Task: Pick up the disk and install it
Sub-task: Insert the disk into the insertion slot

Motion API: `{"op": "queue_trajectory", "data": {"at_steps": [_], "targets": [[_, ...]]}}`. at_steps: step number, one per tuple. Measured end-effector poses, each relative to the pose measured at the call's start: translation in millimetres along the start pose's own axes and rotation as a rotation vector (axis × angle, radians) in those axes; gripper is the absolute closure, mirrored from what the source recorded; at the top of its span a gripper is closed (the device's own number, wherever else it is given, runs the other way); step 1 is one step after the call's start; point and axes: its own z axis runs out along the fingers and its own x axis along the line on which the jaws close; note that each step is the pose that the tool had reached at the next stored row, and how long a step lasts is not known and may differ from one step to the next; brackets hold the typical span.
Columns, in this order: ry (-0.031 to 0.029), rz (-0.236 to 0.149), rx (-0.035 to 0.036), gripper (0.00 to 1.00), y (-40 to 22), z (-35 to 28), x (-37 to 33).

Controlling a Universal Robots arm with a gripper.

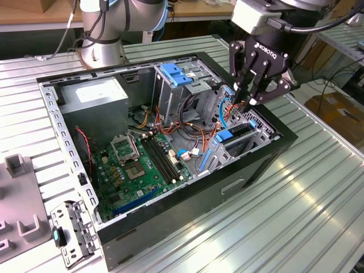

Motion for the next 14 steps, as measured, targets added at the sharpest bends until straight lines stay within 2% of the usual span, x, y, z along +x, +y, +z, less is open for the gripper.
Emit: {"op": "queue_trajectory", "data": {"at_steps": [1,2,4,7,10,14], "targets": [[0.0000,0.000,0.0000,0.76,0.0,2.0,-0.1],[0.0001,-0.001,0.0000,0.76,-0.1,5.0,-0.1],[0.0001,-0.003,0.0001,0.89,-0.1,9.0,-0.3],[0.0001,-0.006,0.0002,0.89,-0.3,15.8,-0.5],[0.0001,-0.009,0.0003,0.89,-0.4,25.4,-0.8],[0.0000,-0.010,0.0006,0.89,-0.5,29.8,-0.9]]}}
